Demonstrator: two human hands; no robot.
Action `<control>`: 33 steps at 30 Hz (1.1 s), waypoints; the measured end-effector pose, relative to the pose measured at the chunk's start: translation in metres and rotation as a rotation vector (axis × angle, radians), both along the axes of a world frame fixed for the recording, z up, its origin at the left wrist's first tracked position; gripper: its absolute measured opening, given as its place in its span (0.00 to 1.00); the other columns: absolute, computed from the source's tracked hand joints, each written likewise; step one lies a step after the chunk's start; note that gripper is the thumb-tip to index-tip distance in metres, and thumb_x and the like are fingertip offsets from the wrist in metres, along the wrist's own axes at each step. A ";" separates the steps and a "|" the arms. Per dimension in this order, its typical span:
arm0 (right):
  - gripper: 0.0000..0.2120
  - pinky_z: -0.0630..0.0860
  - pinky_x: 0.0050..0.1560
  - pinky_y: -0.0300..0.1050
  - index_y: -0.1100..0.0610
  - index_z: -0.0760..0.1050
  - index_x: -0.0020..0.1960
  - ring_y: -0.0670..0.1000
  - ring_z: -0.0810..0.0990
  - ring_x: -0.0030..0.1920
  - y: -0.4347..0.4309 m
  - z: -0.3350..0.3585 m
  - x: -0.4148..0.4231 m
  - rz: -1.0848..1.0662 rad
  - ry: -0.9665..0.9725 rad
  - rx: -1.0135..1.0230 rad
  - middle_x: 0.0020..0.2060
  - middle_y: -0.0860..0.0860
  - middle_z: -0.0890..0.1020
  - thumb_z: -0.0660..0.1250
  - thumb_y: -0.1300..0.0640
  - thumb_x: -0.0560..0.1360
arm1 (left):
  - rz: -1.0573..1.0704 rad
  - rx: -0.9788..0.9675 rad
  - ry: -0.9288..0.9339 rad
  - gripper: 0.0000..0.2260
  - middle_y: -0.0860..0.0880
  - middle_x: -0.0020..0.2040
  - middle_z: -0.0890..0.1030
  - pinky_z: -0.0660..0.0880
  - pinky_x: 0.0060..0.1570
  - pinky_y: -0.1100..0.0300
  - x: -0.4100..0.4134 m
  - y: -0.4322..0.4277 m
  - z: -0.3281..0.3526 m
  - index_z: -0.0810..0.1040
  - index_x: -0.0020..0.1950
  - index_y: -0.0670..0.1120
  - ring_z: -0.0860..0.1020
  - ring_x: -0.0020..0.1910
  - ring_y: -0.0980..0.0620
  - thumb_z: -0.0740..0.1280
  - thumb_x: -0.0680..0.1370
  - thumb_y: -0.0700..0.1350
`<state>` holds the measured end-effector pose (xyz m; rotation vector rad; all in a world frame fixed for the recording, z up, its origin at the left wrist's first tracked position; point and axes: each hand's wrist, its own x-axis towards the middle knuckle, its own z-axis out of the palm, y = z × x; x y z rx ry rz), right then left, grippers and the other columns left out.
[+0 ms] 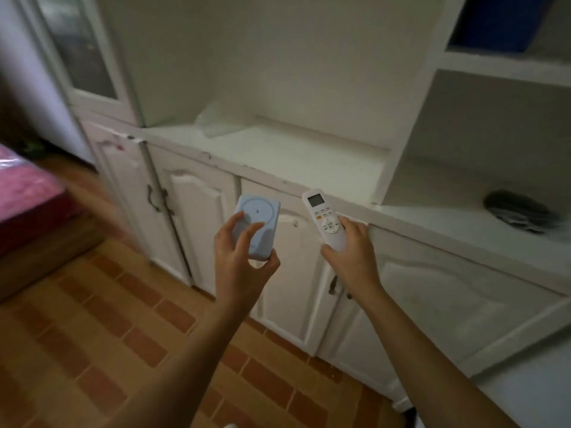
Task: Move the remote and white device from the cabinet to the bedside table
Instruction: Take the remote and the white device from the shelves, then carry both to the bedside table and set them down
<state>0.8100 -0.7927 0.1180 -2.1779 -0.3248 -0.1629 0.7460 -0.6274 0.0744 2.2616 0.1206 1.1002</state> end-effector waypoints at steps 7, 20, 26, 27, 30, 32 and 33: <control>0.25 0.70 0.48 0.41 0.59 0.66 0.65 0.53 0.73 0.49 0.117 -0.011 -0.046 0.375 0.016 -0.022 0.55 0.55 0.70 0.67 0.63 0.69 | 0.348 0.007 0.009 0.27 0.35 0.64 0.70 0.69 0.55 0.50 -0.101 0.088 -0.009 0.71 0.59 0.46 0.67 0.63 0.41 0.77 0.63 0.38; 0.27 0.68 0.48 0.39 0.58 0.66 0.66 0.50 0.72 0.52 0.325 -0.017 -0.178 0.912 -0.104 -0.016 0.56 0.56 0.71 0.69 0.60 0.69 | 0.875 -0.015 0.022 0.32 0.37 0.68 0.66 0.68 0.58 0.51 -0.288 0.225 -0.020 0.67 0.64 0.46 0.65 0.67 0.41 0.77 0.64 0.40; 0.28 0.64 0.43 0.30 0.57 0.64 0.67 0.45 0.67 0.51 0.385 -0.021 -0.236 1.109 -0.236 -0.036 0.58 0.55 0.71 0.68 0.57 0.70 | 1.066 -0.032 -0.012 0.33 0.35 0.67 0.67 0.70 0.55 0.50 -0.358 0.251 -0.021 0.66 0.64 0.47 0.68 0.65 0.38 0.77 0.64 0.40; 0.28 0.63 0.43 0.27 0.57 0.64 0.68 0.43 0.65 0.51 0.393 -0.022 -0.246 1.145 -0.249 -0.038 0.58 0.54 0.71 0.68 0.57 0.70 | 1.104 -0.033 -0.013 0.33 0.35 0.67 0.67 0.70 0.55 0.51 -0.369 0.253 -0.021 0.65 0.64 0.47 0.68 0.64 0.38 0.77 0.64 0.41; 0.28 0.63 0.45 0.27 0.57 0.63 0.68 0.44 0.66 0.51 0.416 -0.023 -0.278 1.254 -0.238 -0.031 0.59 0.54 0.70 0.67 0.59 0.70 | 1.197 -0.045 -0.009 0.32 0.36 0.67 0.66 0.72 0.54 0.50 -0.401 0.257 -0.023 0.65 0.65 0.48 0.68 0.64 0.39 0.76 0.65 0.42; 0.28 0.63 0.47 0.33 0.57 0.63 0.68 0.45 0.67 0.51 0.432 -0.026 -0.300 1.317 -0.243 -0.027 0.58 0.55 0.71 0.67 0.59 0.70 | 1.249 -0.043 -0.007 0.31 0.36 0.67 0.67 0.72 0.55 0.49 -0.424 0.258 -0.024 0.66 0.65 0.47 0.67 0.64 0.40 0.76 0.65 0.42; 0.28 0.64 0.47 0.35 0.58 0.63 0.68 0.45 0.68 0.51 0.438 -0.026 -0.311 1.349 -0.238 -0.023 0.58 0.54 0.71 0.67 0.59 0.71 | 1.280 -0.039 -0.007 0.31 0.36 0.67 0.67 0.72 0.55 0.49 -0.435 0.259 -0.025 0.67 0.64 0.46 0.67 0.64 0.40 0.76 0.65 0.42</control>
